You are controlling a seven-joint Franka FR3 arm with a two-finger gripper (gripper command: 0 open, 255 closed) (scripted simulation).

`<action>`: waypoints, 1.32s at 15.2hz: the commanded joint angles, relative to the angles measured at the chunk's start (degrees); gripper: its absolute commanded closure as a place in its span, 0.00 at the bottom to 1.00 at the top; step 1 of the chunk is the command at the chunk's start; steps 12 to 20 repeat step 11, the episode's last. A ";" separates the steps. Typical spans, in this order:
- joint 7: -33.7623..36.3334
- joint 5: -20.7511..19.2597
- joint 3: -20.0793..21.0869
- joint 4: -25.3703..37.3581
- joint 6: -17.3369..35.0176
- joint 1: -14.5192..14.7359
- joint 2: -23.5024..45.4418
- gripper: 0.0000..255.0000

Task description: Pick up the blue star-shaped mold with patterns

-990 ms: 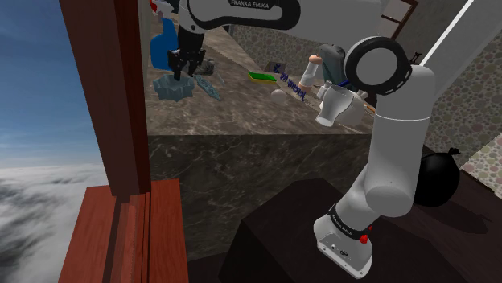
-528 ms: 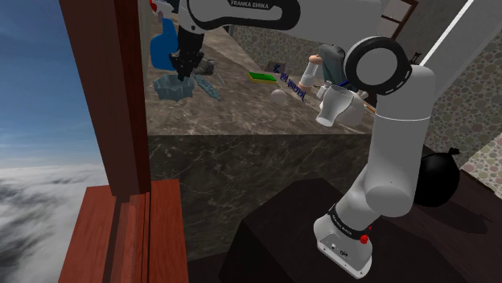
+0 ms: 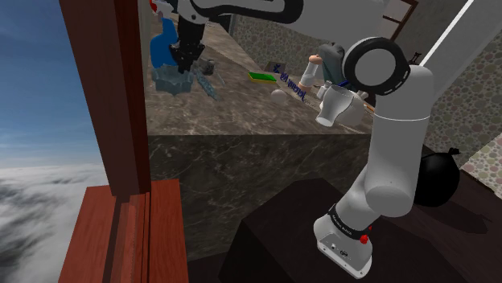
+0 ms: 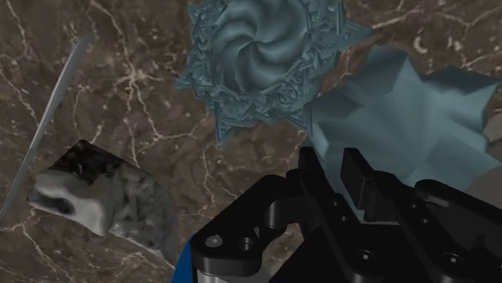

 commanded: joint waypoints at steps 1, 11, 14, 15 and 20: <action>-0.22 0.02 -0.01 1.89 -1.68 0.04 0.19 1.00; -0.65 -0.34 -0.06 12.42 -9.58 0.98 2.81 1.00; -0.65 -0.34 -0.06 12.42 -9.58 0.98 2.81 1.00; -0.65 -0.34 -0.06 12.42 -9.58 0.98 2.81 1.00; -0.65 -0.34 -0.06 12.42 -9.58 0.98 2.81 1.00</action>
